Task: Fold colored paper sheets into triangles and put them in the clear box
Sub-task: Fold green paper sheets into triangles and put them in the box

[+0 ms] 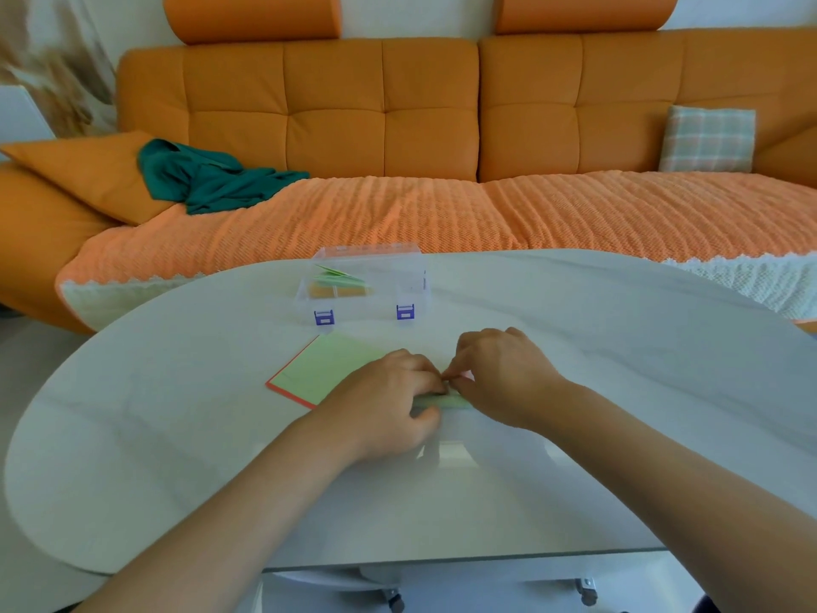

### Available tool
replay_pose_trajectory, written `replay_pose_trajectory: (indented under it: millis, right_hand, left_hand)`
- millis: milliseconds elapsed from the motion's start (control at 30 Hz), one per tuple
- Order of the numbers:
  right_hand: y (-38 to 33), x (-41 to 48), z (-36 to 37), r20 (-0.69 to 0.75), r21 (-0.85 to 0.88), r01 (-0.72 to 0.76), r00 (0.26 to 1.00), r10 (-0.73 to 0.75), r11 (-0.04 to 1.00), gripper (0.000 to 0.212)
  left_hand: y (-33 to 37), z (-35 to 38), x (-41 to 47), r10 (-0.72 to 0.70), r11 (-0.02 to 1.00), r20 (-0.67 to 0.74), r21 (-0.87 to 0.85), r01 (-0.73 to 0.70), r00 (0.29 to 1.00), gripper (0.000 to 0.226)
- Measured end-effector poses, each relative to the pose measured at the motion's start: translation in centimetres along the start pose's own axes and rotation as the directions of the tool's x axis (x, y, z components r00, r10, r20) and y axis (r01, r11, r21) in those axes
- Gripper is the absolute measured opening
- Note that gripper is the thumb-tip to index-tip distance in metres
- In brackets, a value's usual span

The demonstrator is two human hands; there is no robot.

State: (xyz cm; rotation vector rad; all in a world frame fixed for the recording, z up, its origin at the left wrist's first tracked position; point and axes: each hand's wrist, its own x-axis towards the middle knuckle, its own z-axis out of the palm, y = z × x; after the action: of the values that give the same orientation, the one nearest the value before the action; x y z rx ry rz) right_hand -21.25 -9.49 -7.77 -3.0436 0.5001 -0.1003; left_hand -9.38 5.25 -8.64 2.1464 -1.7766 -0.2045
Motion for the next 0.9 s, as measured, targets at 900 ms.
replay_pose_trajectory:
  millis: [900]
  right_hand:
    - [-0.2, -1.0, 1.2, -0.139, -0.062, 0.015, 0.990, -0.023, 0.998, 0.030]
  left_hand:
    - [2.7, 2.5, -3.6, 0.036, 0.987, -0.066, 0.162, -0.025, 0.997, 0.034]
